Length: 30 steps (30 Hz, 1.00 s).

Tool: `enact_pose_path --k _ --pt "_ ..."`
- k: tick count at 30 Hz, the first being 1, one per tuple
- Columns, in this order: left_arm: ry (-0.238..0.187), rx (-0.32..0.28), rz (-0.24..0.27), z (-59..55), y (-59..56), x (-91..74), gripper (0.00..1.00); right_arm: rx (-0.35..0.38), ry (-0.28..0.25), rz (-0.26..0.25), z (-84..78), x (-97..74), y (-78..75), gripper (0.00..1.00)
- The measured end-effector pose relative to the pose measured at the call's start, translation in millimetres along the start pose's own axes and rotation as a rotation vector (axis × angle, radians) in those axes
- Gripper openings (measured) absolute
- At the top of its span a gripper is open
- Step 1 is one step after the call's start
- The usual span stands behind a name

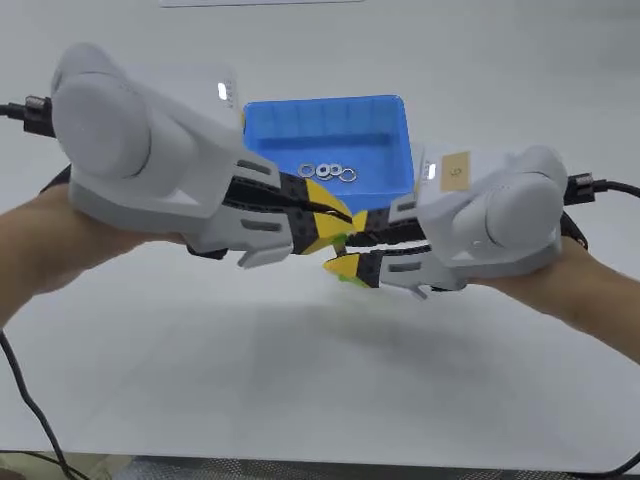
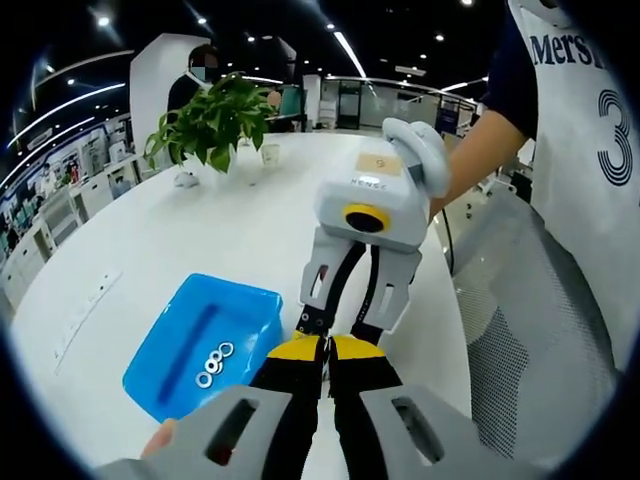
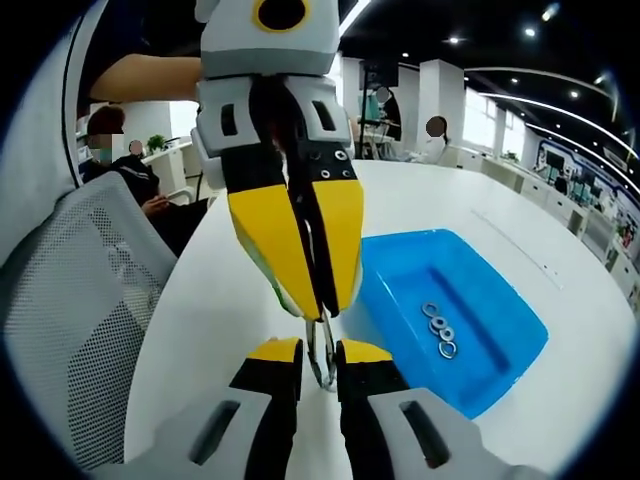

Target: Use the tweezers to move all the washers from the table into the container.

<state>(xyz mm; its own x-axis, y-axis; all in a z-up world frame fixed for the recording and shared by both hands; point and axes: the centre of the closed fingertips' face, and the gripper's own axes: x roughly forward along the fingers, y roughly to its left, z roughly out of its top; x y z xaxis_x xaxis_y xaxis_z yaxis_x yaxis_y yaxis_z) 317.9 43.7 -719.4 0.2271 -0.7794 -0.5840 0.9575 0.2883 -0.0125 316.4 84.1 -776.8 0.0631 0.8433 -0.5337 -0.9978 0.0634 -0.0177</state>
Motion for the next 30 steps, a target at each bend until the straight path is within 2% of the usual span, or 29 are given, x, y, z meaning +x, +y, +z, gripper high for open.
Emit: enact_pose_path --k 7,9,15,18,26,30 --pt "0.000 -0.018 -0.004 -1.5 4.4 2.4 0.06 0.007 0.012 -0.004 -3.3 0.3 -2.4 0.12" --pt "0.010 -0.004 -0.011 -1.8 3.2 3.7 0.06 -0.047 0.037 -0.010 -5.7 0.8 -1.0 0.11" --pt "0.014 0.005 -0.011 -1.0 4.5 6.1 0.06 -0.026 0.028 -0.022 -6.3 -0.2 -2.7 0.11" --pt "0.004 -0.019 -0.011 -2.1 6.0 4.4 0.06 -0.018 0.035 -0.018 -6.4 -0.5 -1.7 0.11" --pt "0.016 -0.013 -0.028 -1.0 -9.0 -2.1 0.06 0.010 0.026 0.024 -2.3 -1.3 12.7 0.11" --pt "0.017 -0.007 -0.030 2.5 -13.5 -8.2 0.06 -0.006 0.025 0.031 3.4 -2.6 18.0 0.10"
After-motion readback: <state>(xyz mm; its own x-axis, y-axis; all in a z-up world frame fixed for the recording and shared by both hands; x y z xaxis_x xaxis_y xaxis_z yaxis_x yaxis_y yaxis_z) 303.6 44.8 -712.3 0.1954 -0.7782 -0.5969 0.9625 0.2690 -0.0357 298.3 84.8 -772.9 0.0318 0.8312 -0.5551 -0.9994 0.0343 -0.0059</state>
